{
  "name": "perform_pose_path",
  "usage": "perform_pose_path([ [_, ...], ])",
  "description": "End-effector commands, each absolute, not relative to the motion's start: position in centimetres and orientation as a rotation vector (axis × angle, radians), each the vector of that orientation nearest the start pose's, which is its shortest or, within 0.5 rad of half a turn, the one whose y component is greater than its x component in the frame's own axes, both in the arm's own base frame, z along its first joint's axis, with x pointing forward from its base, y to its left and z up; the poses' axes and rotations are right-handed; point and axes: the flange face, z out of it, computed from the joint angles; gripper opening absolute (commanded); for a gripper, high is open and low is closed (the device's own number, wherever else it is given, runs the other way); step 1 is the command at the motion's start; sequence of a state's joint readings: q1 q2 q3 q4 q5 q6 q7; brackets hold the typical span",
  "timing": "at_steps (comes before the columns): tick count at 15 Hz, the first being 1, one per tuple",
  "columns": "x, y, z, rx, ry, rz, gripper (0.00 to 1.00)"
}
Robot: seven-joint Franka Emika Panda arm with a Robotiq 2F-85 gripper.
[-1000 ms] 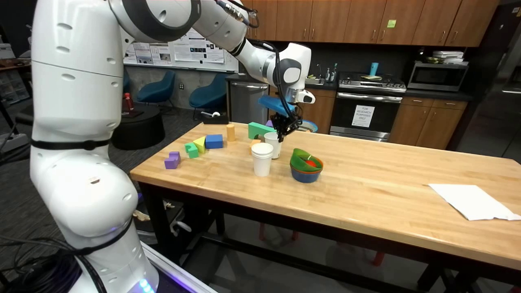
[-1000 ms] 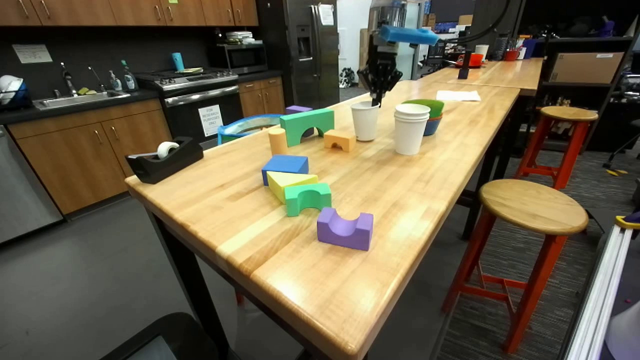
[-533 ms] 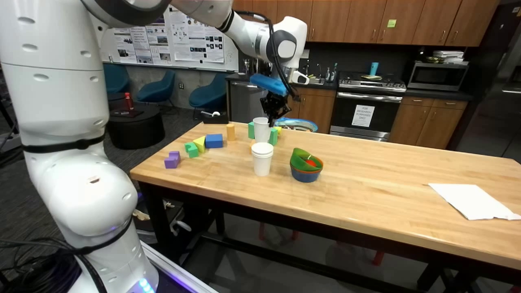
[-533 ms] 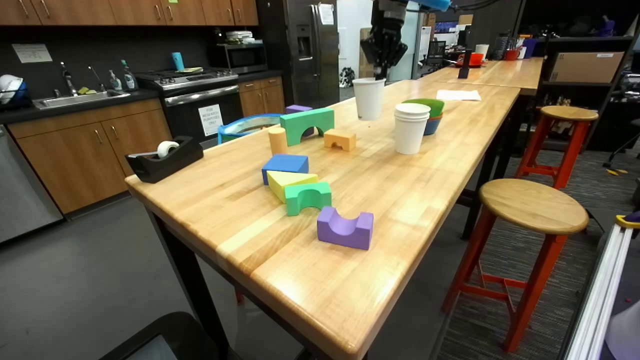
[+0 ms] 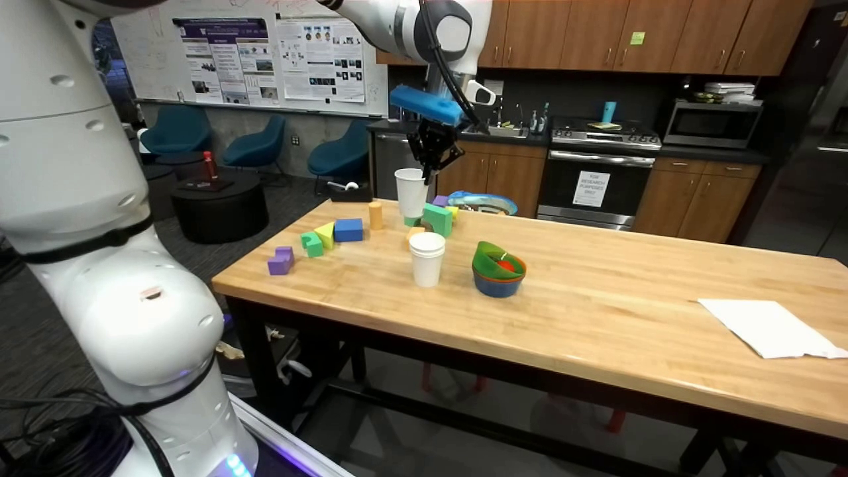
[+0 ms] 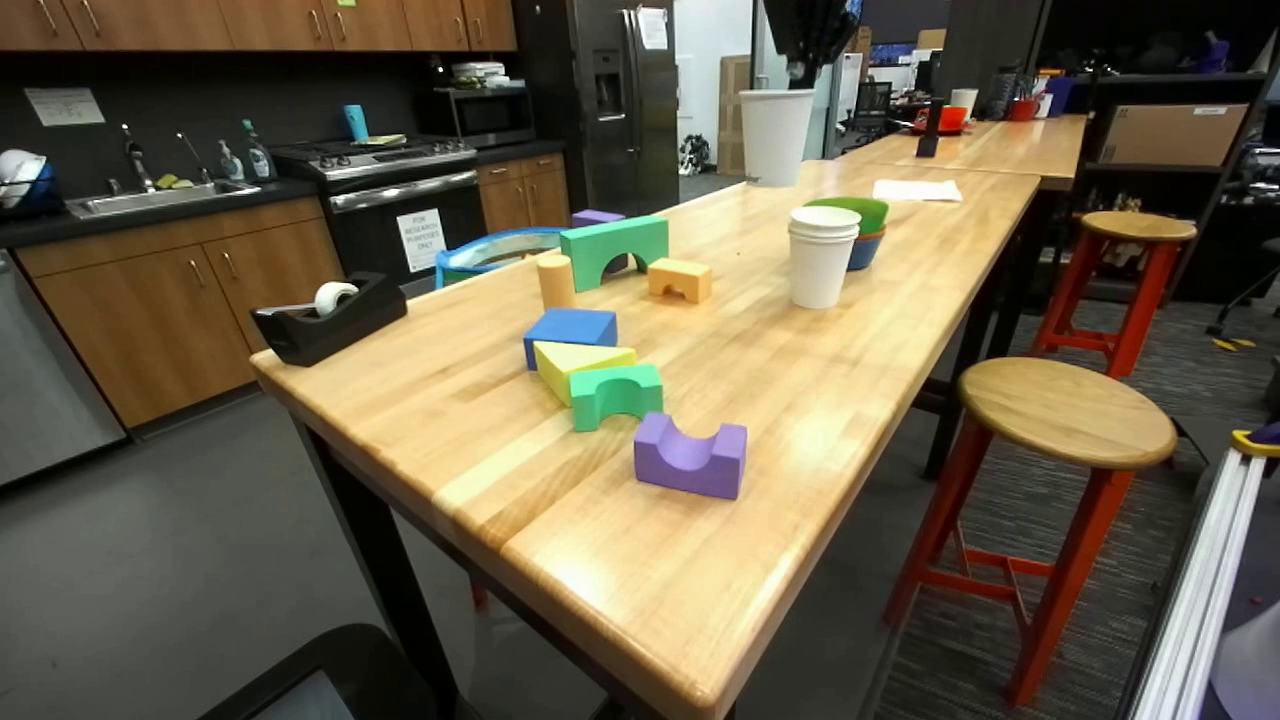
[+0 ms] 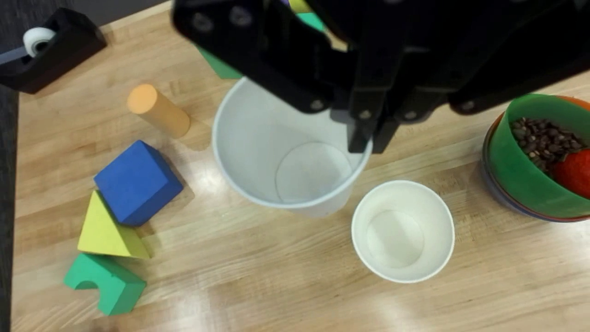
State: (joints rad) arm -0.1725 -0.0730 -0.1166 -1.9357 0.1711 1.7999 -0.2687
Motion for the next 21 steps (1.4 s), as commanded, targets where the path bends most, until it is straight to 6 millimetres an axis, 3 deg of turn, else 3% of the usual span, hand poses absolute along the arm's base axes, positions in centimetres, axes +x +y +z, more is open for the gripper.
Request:
perform_pose_path([
  [1,48.1,-14.0,52.4,-2.927,0.033,-0.029,0.01],
  [9,44.3,-17.4,52.2,-2.886,0.043,-0.149,0.01],
  [13,44.1,-19.4,50.8,-2.858,0.084,-0.161,0.01],
  [21,44.6,-20.9,47.8,-2.800,0.108,-0.058,0.01],
])
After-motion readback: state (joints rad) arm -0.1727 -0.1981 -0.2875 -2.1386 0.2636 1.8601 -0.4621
